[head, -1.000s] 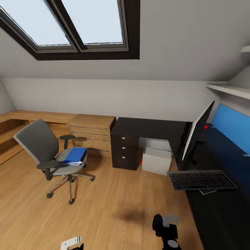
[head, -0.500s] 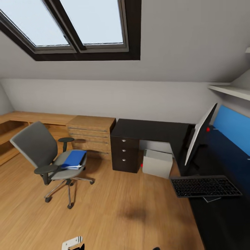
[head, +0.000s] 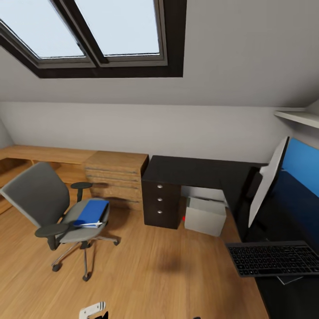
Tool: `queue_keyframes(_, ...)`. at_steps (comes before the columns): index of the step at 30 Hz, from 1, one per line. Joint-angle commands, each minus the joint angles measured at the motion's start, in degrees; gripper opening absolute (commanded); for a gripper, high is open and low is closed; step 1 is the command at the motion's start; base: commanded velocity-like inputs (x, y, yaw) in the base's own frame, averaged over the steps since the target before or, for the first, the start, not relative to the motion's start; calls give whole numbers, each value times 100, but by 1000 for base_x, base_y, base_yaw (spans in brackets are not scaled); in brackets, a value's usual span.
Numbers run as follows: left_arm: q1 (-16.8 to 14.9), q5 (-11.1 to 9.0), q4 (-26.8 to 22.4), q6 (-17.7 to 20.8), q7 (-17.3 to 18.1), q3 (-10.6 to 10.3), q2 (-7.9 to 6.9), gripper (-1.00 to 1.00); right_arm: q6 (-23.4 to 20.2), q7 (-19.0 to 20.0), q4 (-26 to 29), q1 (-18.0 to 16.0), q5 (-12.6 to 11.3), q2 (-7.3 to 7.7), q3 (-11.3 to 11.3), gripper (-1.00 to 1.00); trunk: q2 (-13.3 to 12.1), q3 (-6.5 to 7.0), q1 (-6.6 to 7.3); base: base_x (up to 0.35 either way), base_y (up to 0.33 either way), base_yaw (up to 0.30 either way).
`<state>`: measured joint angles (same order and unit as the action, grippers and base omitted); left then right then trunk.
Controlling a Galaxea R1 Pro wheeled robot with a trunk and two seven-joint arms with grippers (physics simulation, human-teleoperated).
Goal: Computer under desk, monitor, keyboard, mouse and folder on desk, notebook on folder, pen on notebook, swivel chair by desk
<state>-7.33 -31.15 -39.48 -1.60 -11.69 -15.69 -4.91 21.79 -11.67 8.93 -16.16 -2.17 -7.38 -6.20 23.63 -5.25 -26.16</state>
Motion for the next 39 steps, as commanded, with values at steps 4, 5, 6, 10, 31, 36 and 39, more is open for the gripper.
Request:
queue_keyframes(4,-6,-57,-7,-18,-52,-48,-10,100,18,-23,-6,-5,-38,0,-48,-100,-71,25,38,329,2,0)
queue_keyframes(5,-6,-57,-7,-19,-52,-48,-10,100,18,-22,-6,-4,-38,0,-48,-100,-71,25,38,329,0,0)
queue_keyframes(6,-6,-58,-7,-21,-53,-48,-10,100,18,-21,-7,-6,-38,-2,-48,-100,-71,25,38,329,0,0)
queue_keyframes(10,-6,-58,-7,-20,-53,-48,-10,100,17,-22,-13,-5,-38,-7,-48,-100,-71,25,38,329,0,0)
queue_keyframes(31,-6,-40,-7,-51,-26,-48,-10,100,18,-21,-14,-4,-38,-9,-44,-100,-71,25,38,137,88,0)
queue_keyframes(36,-7,-40,-7,-51,-26,-48,-10,100,18,-23,-14,-5,-38,-9,-43,-100,-71,25,38,82,284,0)
queue_keyframes(39,-6,-40,-7,-51,-26,-48,-10,100,18,-25,-14,-6,-38,-9,-44,-100,-71,25,38,163,215,0)
